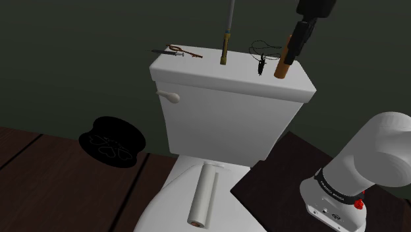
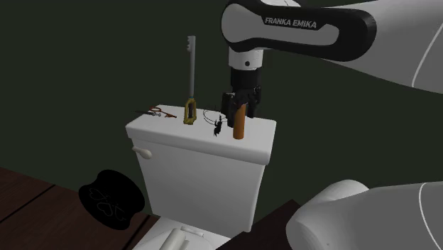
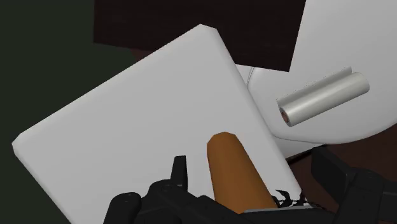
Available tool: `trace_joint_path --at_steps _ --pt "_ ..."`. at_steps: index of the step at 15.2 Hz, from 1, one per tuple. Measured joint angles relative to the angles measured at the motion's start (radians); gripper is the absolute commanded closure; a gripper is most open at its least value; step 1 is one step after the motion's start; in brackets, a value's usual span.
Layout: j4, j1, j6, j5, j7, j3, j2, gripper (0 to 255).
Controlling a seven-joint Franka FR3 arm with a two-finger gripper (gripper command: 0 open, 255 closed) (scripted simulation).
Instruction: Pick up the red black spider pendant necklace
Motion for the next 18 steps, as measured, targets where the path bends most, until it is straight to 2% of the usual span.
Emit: trace_joint_path --at_steps 2,10,18 --pt "0.013 0.0 -0.003 0.004 0.006 0.002 0.007 0" --pt "0.309 -0.001 -0.071 0.07 0.135 0.06 0.192 0" --pt "0.209 0.001 0.006 0.078 0.136 0.066 0.166 0"
